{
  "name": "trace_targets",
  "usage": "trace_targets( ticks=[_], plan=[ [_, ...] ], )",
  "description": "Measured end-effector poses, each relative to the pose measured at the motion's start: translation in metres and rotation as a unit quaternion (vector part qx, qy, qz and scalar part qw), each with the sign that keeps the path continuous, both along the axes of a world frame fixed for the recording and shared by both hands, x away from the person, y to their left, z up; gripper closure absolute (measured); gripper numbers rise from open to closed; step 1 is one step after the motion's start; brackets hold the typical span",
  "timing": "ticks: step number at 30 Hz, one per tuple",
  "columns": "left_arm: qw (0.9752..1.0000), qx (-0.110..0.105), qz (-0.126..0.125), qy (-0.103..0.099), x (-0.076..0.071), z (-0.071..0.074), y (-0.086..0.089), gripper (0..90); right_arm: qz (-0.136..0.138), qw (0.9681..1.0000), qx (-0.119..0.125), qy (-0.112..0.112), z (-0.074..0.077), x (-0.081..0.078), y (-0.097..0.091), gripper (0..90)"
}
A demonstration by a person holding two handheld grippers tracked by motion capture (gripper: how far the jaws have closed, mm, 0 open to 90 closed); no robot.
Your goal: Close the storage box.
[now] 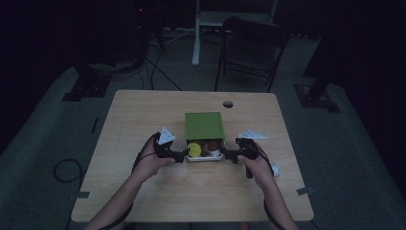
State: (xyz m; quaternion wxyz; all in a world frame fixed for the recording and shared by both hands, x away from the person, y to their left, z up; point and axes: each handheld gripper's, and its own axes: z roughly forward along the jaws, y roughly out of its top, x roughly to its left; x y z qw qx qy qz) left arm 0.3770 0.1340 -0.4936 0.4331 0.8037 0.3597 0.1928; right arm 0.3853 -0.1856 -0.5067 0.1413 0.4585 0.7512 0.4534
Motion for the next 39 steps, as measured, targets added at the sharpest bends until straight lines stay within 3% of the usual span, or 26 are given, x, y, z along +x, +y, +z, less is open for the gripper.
trace_targets(
  ticks=[11, 22, 34, 39],
  plan=[
    [1.0000, 0.008, 0.002, -0.002, 0.001, 0.002, -0.002, 9.4, -0.002, 1.0000, 0.005, 0.003, 0.000, 0.002, 0.001, 11.5],
    [0.9991, -0.028, -0.029, 0.013, -0.011, 0.005, -0.005, 9.4, 0.015, 0.9998, 0.010, -0.007, 0.004, -0.004, 0.006, 11.6],
    [0.9985, -0.038, -0.034, 0.019, -0.021, 0.012, -0.002, 9.4, 0.016, 0.9996, -0.013, -0.018, 0.005, -0.010, 0.004, 11.6],
    [0.9987, -0.037, -0.031, 0.019, -0.023, 0.013, 0.002, 9.4, 0.012, 0.9997, -0.010, -0.019, 0.006, -0.012, 0.002, 11.6]
  ],
)
